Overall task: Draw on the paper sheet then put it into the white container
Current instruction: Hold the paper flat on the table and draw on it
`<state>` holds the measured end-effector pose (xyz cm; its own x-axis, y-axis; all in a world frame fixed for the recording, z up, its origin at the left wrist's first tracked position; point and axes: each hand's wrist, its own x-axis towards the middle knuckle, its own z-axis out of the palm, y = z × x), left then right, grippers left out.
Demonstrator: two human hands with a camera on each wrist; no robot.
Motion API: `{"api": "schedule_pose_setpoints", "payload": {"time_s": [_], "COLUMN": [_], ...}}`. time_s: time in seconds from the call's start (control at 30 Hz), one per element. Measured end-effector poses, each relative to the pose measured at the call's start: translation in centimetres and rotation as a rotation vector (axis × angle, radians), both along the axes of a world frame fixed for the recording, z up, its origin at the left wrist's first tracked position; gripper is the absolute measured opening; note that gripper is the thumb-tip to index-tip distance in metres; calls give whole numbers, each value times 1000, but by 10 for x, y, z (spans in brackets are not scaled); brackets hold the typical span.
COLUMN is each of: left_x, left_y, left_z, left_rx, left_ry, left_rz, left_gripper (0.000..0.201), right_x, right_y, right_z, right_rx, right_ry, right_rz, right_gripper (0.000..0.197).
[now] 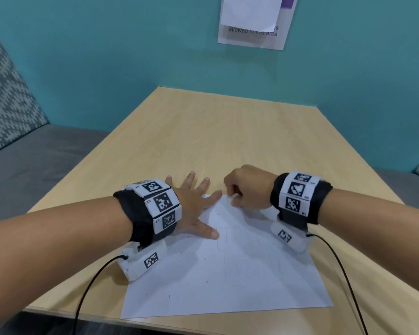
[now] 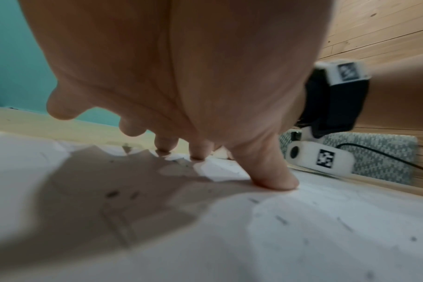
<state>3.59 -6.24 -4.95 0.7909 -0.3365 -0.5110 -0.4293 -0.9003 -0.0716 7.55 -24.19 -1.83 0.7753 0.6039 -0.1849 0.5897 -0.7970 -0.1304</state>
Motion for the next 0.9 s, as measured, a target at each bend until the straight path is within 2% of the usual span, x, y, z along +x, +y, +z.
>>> {"api": "schedule_pose_setpoints", "payload": {"time_s": [0.07,0.17,0.23,0.33,0.43,0.63,0.8,0.9], "left_x": [-1,-2,-1,-2,-2,-1,-4,-3], "left_y": [-2,0,0,1,-2,-23,-22,-20], "left_z": [0,3,3,6,14,13,7,2], "left_rx": [10,10,8,4,-30,-40,-45,-26], "left_ry": [-5,17,26,37,34,-1,-4,-9], "left_rz": [-4,1,2,-1,-25,-55,-21,-6], "left_gripper": [104,108,110,110,110,96,87,94], "right_x": [2,-9,-11,-3,-3,-4,-28,-15], "right_y": [-7,-3,-4,-11,-12,-11,-1,-1], "right_z": [0,-9,-11,-7,-6,-3,-8,-2], "right_rx": [19,36,28,12,11,31,34,-14], "right_ry": [-20,-18,-20,-15,-14,-19,91,29], "right_rz": [-32,37,17,-40,-16,-53,64,13], "right_gripper": [6,19,23,16,12,8,8,9]}}
